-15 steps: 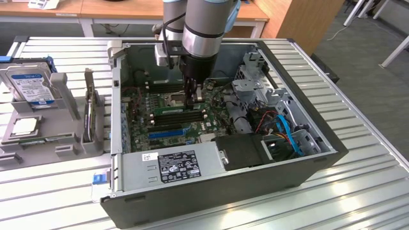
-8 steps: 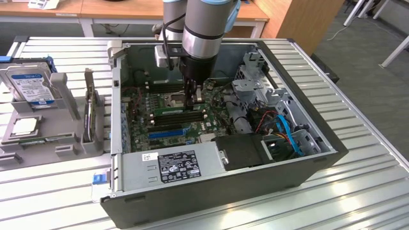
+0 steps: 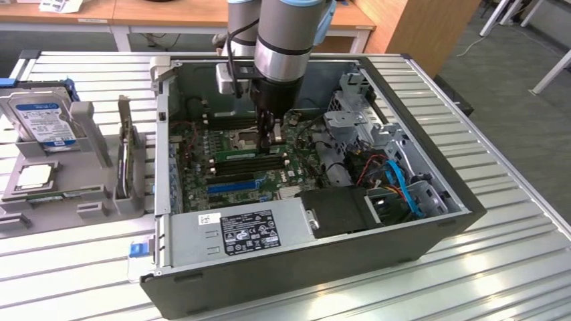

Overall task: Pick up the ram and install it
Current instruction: 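Insert the ram into the slot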

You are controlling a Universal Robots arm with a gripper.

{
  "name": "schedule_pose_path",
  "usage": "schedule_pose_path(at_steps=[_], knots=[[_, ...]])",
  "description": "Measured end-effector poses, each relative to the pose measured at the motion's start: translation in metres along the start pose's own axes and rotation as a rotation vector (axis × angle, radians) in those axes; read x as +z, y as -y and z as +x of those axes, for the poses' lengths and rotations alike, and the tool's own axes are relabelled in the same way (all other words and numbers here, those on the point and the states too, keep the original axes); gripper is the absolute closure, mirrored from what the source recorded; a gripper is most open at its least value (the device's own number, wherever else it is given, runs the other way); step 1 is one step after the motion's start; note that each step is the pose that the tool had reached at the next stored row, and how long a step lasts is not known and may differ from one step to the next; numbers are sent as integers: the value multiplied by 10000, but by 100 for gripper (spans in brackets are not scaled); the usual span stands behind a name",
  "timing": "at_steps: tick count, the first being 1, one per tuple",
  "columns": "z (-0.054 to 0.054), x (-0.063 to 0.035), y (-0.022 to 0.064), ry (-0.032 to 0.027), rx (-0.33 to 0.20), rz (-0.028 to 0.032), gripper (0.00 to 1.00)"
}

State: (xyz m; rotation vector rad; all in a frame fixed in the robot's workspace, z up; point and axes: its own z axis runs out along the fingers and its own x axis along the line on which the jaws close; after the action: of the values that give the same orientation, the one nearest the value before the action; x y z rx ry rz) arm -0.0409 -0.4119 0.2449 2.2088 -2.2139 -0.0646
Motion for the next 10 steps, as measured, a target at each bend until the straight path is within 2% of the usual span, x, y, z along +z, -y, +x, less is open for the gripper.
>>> schedule_pose_path(at_steps=[10], knots=[[12,0,0,9,12,3,88]])
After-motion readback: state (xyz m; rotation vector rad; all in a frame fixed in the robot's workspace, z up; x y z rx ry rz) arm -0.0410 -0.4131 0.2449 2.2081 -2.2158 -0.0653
